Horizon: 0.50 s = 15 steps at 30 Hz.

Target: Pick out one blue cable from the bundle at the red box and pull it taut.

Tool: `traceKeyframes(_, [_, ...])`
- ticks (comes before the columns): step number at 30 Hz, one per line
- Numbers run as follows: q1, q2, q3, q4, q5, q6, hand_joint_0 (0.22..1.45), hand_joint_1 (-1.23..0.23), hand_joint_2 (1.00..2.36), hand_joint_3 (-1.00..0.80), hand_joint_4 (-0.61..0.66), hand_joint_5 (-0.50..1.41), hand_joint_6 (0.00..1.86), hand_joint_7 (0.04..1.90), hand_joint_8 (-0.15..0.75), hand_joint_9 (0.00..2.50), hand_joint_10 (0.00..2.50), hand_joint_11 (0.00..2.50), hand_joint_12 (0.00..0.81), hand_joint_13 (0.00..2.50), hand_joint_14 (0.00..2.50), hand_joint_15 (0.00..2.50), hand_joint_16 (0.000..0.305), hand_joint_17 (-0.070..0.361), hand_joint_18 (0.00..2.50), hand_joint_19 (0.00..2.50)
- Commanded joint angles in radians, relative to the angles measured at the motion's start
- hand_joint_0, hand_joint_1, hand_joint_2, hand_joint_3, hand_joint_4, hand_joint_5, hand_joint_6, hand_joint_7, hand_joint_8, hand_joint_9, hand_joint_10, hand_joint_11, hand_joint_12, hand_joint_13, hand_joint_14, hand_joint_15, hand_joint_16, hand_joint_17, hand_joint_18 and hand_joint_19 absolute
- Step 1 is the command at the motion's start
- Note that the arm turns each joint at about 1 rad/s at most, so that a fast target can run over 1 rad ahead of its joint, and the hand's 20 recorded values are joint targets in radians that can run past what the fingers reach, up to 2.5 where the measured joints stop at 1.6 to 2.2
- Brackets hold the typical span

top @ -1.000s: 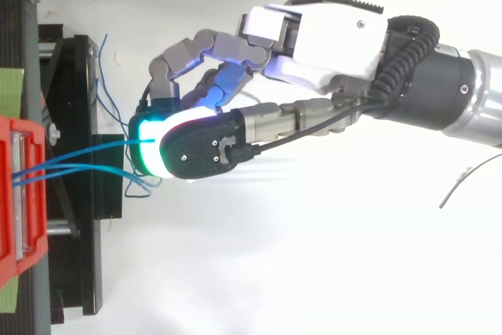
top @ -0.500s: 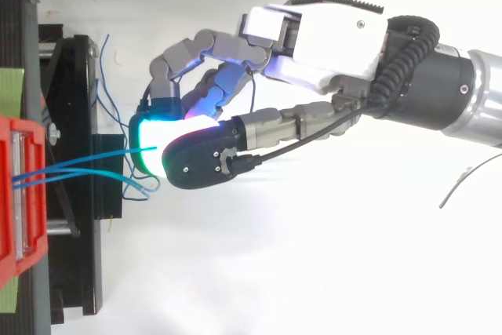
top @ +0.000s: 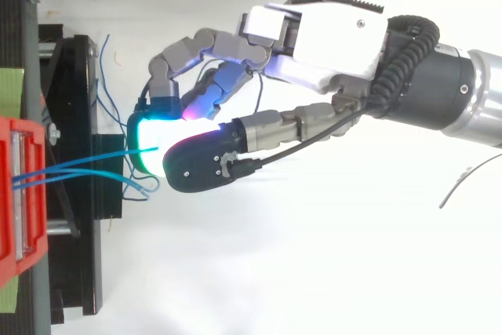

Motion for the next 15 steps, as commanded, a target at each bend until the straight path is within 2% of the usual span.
traceKeyframes(1, [0.000,0.000,0.000,-0.005,0.001,0.003,0.64,-0.81,1.03,-0.08,-0.05,-0.18,0.88,1.11,0.271,0.92,0.03,0.75,0.358,0.74,0.02,0.48,0.062,0.141,0.58,0.69])
traceKeyframes(8, [0.000,0.000,0.000,-0.012,0.001,0.007,0.65,-0.82,1.02,-0.12,-0.08,-0.19,0.88,1.09,0.263,0.93,0.03,0.75,0.353,0.75,0.02,0.48,0.062,0.140,0.58,0.67])
traceKeyframes(15, [0.000,0.000,0.000,-0.012,0.001,0.007,0.69,-0.82,1.02,-0.24,-0.09,-0.19,0.89,1.12,0.257,0.94,0.03,0.77,0.352,0.76,0.02,0.48,0.062,0.139,0.59,0.68])
